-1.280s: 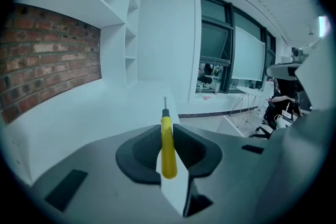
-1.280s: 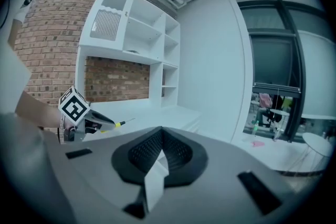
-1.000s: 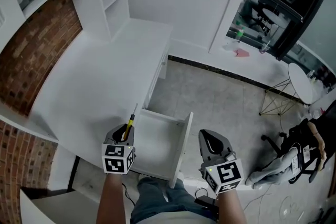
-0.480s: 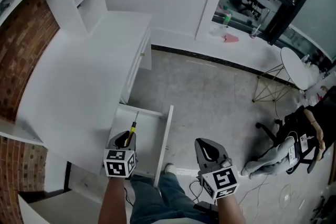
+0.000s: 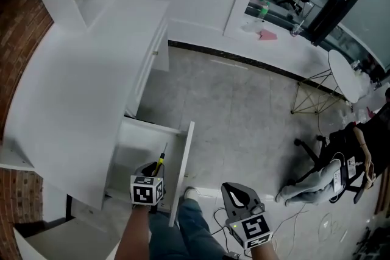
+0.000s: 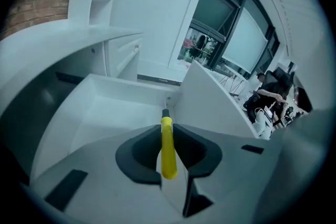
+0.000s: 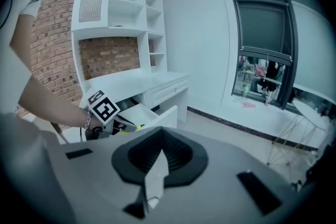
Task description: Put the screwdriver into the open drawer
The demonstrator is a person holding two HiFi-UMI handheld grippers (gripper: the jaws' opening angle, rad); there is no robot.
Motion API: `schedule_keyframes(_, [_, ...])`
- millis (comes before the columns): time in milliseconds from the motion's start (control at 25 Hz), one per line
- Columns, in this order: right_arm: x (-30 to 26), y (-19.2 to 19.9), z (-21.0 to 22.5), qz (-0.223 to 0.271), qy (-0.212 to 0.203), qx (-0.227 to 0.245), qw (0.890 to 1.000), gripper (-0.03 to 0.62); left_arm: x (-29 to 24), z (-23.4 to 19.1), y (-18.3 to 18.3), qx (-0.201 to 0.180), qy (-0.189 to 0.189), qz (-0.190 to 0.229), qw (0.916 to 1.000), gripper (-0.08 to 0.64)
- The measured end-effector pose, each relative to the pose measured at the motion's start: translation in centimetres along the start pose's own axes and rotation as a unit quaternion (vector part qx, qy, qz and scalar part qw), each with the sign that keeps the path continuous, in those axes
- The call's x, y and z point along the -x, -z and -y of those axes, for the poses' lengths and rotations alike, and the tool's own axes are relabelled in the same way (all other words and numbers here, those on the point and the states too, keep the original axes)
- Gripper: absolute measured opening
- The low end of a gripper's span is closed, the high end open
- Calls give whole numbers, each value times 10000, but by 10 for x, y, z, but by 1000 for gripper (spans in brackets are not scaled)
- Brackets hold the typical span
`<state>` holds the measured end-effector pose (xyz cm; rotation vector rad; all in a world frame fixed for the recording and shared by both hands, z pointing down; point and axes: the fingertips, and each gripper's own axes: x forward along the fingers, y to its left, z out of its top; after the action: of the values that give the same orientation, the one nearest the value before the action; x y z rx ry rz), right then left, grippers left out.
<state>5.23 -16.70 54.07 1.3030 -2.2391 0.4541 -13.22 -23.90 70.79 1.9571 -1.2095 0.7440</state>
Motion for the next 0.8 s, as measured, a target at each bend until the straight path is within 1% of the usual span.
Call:
schedule_keyframes(280, [-16,24,-2,-354,-192,83,9992,12,-44,0,38,123,70,-605,9981,80])
schedule_keyframes(440, [-24,28,-5,-347,-229,15,9991,12,-61,-1,51,120,85,-890,9959,80])
schedule_keyframes(600, [-28,36,-9,-399,-227,-62,9989,12,-74,-7,61,142,-3,-1101,9938,80])
schedule_keyframes(720, [-30,38,-9,-423,-203,-93,9989,12,-82,-12,74,239,-91,-1348,9905,77])
schedule_keyframes(800, [-31,36,-10,-464,-201,-71,9987,12,-85,-13,76,364,-56,-1339,9903,75])
